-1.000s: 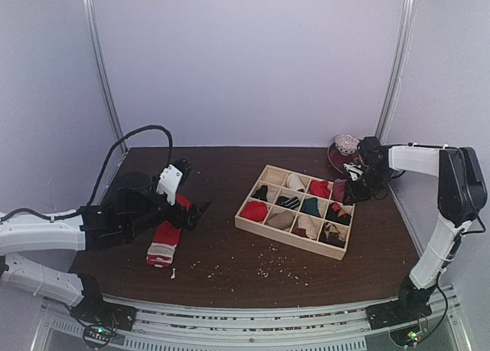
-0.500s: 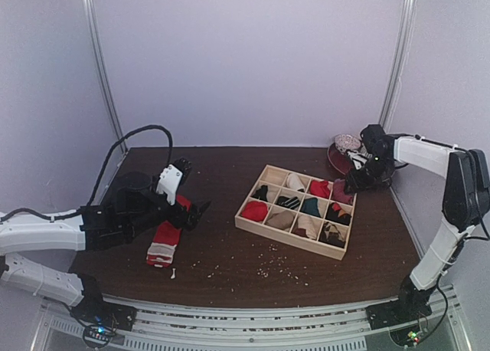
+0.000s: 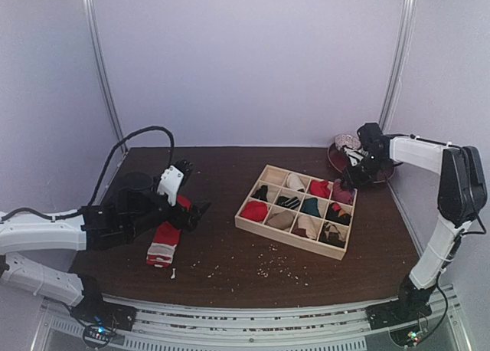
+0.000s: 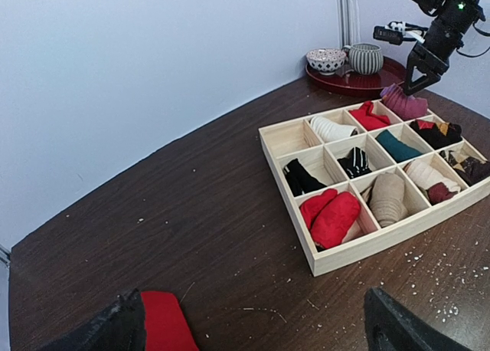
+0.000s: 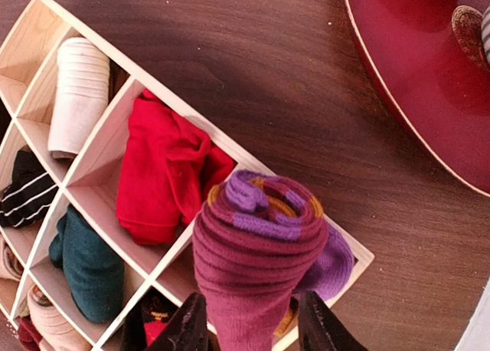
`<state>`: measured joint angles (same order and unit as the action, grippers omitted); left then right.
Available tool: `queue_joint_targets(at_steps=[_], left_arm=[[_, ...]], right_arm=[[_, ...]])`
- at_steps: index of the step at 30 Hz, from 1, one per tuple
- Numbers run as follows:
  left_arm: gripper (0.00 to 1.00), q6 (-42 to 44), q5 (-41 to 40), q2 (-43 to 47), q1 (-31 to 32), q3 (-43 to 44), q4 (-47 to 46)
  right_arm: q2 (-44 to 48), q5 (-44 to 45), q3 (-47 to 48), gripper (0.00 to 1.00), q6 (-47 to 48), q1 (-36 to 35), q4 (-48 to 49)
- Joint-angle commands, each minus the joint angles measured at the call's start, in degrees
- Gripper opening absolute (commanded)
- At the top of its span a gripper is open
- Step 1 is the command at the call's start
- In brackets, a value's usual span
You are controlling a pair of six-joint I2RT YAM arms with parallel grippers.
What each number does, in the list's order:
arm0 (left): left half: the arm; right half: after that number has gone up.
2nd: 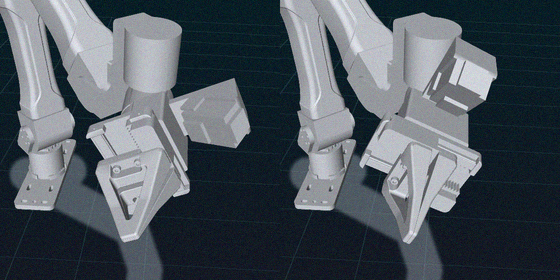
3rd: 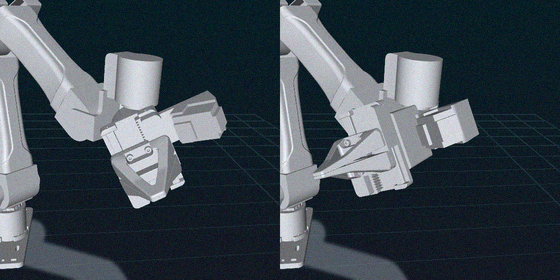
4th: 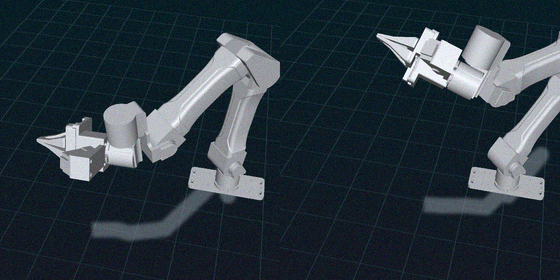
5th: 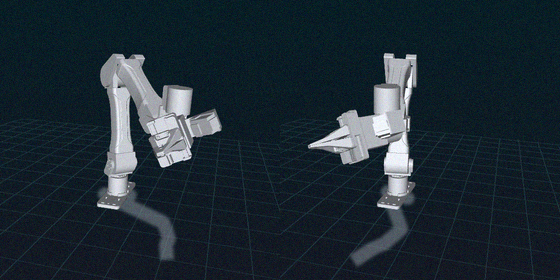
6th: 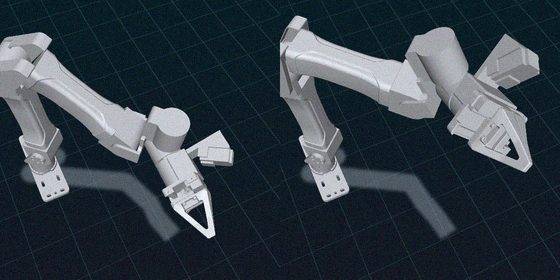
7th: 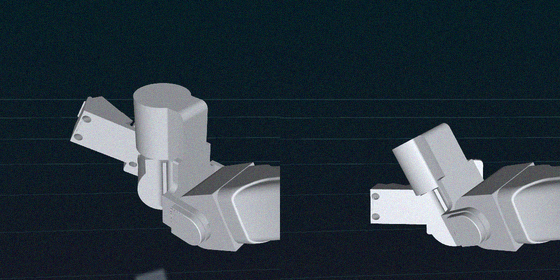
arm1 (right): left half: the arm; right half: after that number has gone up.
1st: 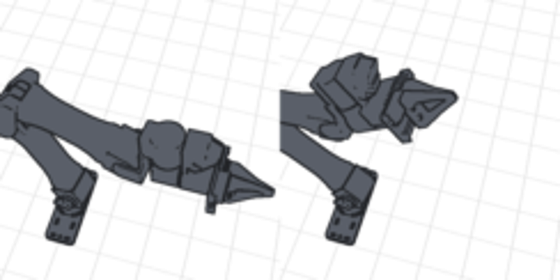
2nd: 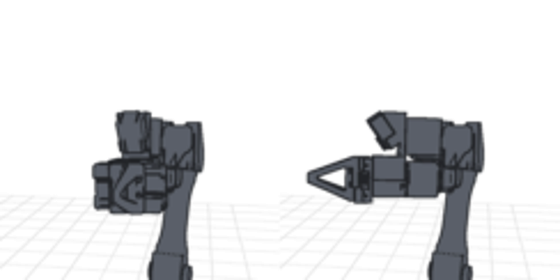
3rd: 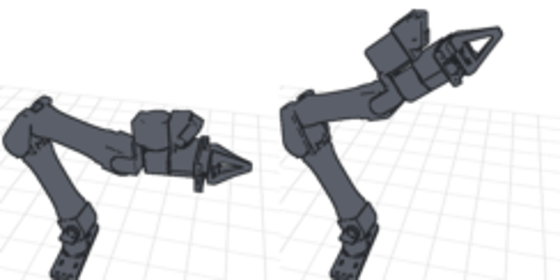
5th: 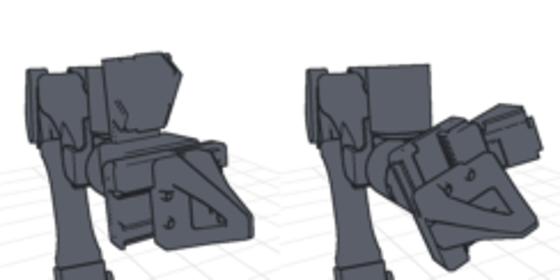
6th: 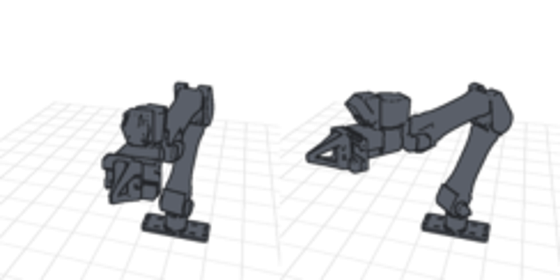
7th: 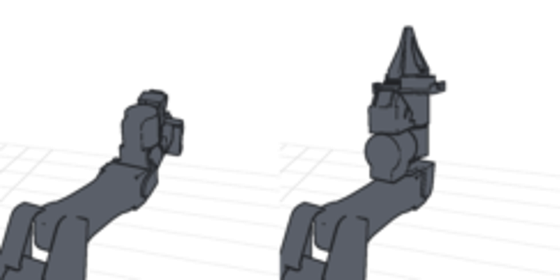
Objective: Roll the socks
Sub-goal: Adjust the pair of socks at the center of the board.
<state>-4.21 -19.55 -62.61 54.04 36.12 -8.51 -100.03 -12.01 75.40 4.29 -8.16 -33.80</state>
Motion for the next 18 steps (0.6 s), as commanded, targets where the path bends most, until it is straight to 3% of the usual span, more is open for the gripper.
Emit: queue_joint_targets(at_steps=[1,9,18], left_arm=[[0.98,1.36,-0.93,-0.7,-0.39,1.84,-0.63],[0.98,1.7,-1.19,-1.44,-0.42,1.77,-0.84],[0.98,2.0,-1.53,-1.82,-0.38,1.68,-0.98]], right_arm=[[-1.73,0.1,-0.31,0.4,-0.4,-0.18,5.38],[-8.27,7.99,0.6,0.24,1.86,-2.36,2.99],[-15.98,14.12,0.2,0.24,1.85,-5.61,-6.58]])
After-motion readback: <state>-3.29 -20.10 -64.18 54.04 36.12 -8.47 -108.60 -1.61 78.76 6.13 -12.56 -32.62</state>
